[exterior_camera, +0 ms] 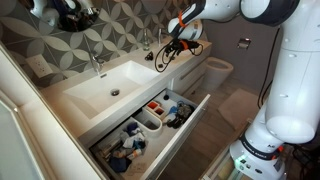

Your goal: Pick up the black object next to the scissors in the drawer and put it on the bathroom counter

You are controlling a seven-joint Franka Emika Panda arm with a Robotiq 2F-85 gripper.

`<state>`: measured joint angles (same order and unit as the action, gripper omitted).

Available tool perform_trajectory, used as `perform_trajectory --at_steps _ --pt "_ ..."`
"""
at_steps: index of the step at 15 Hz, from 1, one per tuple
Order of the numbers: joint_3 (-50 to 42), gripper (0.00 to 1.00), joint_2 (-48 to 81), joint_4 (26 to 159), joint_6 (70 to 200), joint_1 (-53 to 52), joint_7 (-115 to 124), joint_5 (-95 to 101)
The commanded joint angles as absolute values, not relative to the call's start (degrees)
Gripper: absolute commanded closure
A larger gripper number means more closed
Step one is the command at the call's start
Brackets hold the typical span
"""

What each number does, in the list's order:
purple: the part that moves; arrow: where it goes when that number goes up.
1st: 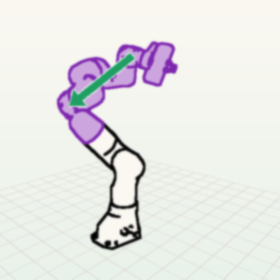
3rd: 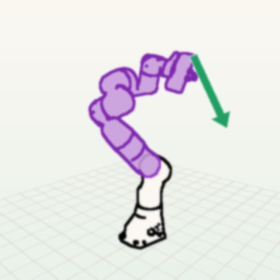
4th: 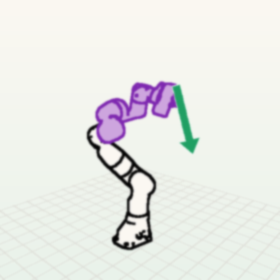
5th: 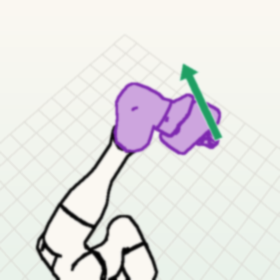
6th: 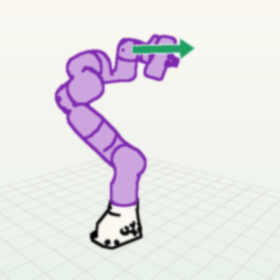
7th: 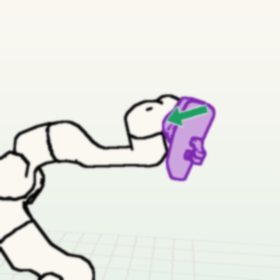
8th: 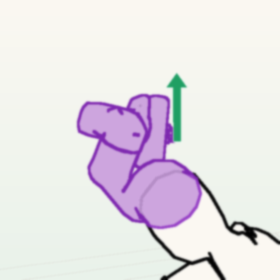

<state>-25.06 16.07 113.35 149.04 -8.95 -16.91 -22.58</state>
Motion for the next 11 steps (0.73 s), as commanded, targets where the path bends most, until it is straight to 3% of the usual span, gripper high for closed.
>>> perform_trajectory --at_steps 1,5,11 --pt "-19.2 0.00 5.7 116.7 138.9 -4.2 -14.1 -9.6" --pt "-13.3 0.00 -1.9 118.6 130.6 -0.4 -17.7 -4.1" --pt "-10.6 0.00 -3.2 119.2 132.2 1.5 -21.0 -6.3"
